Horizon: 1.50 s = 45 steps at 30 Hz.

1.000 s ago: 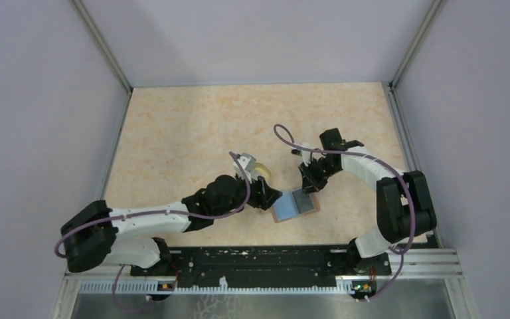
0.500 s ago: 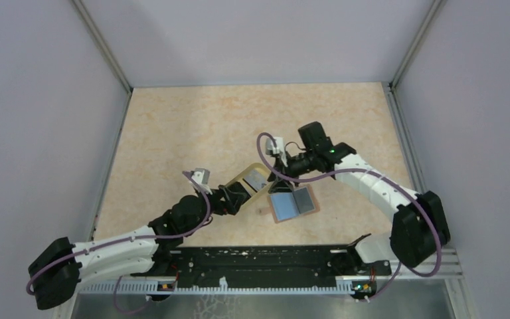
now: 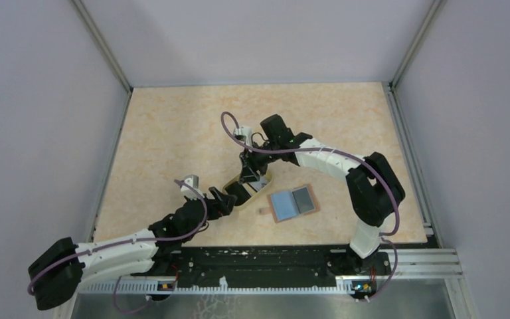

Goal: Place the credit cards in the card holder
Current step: Pick up the credit card from the storage box.

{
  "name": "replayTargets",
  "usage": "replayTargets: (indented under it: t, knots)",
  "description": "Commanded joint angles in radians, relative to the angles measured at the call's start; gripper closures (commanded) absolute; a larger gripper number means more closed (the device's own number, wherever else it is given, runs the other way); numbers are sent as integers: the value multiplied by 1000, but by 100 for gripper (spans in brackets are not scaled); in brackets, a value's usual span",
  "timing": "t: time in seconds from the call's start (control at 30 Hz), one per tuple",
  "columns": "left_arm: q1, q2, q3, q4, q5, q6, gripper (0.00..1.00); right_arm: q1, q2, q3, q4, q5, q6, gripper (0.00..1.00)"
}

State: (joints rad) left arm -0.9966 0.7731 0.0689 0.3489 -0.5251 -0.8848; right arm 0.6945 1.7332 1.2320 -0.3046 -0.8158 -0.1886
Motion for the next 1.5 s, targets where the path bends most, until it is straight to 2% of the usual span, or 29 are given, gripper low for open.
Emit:
replayTargets:
  t: [0.0,0.13,0.37,0.47,1.03,1.47]
  knots:
    - [3,84,90,-94,-36,-117,9,17,43,12,81,39,143,54]
    - [12,132,116,-96,-20,-145,12,22,102,26,76,82,235,56]
    - [14,202,115,-86,-19,-174,28,35,157,25,70,127,296,59]
    - [15,224,112,-81,-17,-189,41,37,161,26,66,147,300,60]
    - [29,282,121,-43,21,-183,42,46,238,45,42,114,315,53]
    - [39,290,118,-26,42,-171,48,51,188,34,95,-75,373,56]
